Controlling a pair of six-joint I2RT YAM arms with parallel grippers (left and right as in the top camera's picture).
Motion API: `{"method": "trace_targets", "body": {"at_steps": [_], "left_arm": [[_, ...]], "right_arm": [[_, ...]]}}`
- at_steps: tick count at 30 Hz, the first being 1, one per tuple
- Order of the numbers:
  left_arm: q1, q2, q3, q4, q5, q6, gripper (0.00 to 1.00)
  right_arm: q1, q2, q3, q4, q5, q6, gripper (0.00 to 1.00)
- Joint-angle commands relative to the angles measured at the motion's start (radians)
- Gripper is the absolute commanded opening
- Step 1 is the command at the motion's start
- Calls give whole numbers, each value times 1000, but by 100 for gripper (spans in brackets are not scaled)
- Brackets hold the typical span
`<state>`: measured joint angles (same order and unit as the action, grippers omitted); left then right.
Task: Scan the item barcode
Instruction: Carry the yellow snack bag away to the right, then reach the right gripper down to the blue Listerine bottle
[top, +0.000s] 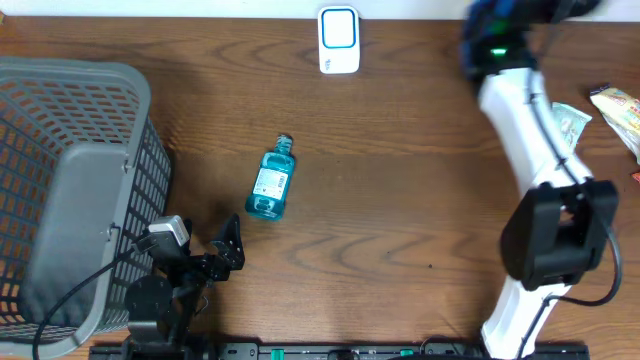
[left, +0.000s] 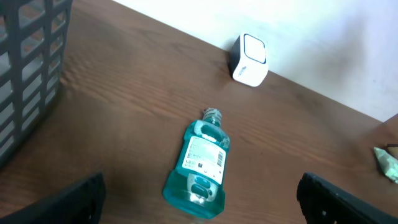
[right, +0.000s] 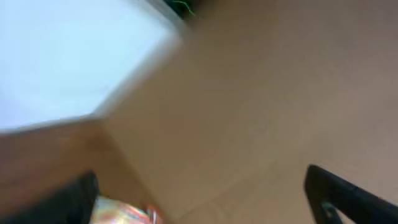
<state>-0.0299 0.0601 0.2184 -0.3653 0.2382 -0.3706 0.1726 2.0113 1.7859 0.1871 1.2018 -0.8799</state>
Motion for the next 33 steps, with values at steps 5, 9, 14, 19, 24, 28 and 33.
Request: {"method": "trace_targets", "body": {"at_steps": [5,9,14,19,24,28,33], "left_arm": [[-4,-2,1,-2,12,-12,98],[-4,-2,1,-2,12,-12,98],[-4,-2,1,-1,12,-13,98],[-4,-2,1,-1,12,-12,98],[-4,-2,1,-1,13,-12,98],[-4,-2,1,-2,12,-12,98],[-4,-2,1,-2,12,-12,98]], "right_arm": [[243,-76,-11,-773,-747,778,99],[307,-51,-13,-952,-1157,1149,99],[383,38,-13,-941,-1280,1387,98],[441,124,-13,-886,-1280,1518,85],[486,202,-13,-753,-1280,1538,86],[504,270,-13,-693,-1279,1561,85],[511,346,-13,-659,-1289,1575,73]]}}
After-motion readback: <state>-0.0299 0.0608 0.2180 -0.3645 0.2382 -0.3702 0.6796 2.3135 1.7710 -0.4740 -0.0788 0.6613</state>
